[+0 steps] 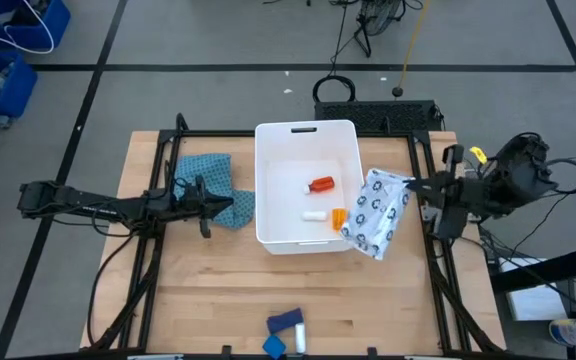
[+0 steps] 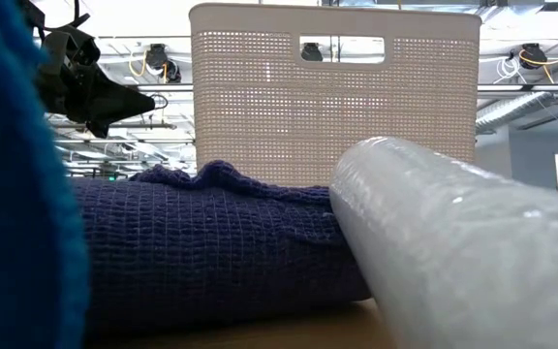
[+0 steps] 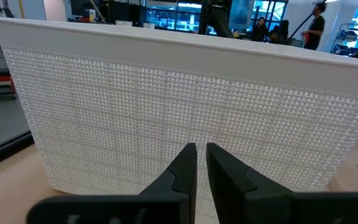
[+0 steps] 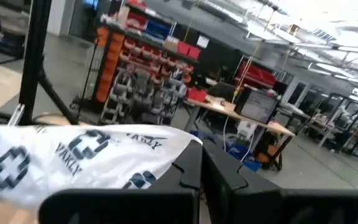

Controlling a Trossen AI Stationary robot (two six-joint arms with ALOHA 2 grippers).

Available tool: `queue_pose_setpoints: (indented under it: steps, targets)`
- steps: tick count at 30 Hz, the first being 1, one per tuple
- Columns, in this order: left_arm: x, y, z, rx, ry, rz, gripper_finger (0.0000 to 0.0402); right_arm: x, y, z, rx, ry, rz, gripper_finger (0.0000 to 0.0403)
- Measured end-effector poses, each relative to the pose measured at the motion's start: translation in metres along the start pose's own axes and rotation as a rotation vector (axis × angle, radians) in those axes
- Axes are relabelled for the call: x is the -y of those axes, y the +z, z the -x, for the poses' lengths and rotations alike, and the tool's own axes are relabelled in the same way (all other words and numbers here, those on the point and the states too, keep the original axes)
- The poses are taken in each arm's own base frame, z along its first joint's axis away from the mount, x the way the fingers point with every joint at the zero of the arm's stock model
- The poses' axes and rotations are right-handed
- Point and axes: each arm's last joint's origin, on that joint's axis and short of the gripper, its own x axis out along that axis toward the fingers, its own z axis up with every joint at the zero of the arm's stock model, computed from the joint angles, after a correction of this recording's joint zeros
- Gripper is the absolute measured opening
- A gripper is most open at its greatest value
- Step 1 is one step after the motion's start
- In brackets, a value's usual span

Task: Pick & place medical supplies in basket/bin
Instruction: Put the mailer bag into the white bin

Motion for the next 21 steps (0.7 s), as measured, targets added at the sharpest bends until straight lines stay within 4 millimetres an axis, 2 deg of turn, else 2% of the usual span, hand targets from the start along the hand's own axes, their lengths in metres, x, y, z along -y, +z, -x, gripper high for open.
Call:
queue_pose_setpoints:
  steps: [6, 13, 21]
  targets:
    - [0.0, 0.0, 0.0, 0.0, 0.0, 0.009, 0.0042, 0.007, -0.006, -0.013, -0.018, -0.022, 0.007, 0.0]
    - [0.0, -0.001, 0.0, -0.014, 0.002, 0.055, 0.0042, 0.012, -0.011, -0.039, -0.03, -0.026, 0.048, 0.0]
    - [-0.001, -0.005, 0.0, -0.053, 0.008, 0.054, 0.0042, 0.035, -0.016, -0.06, -0.035, -0.011, 0.019, 0.0]
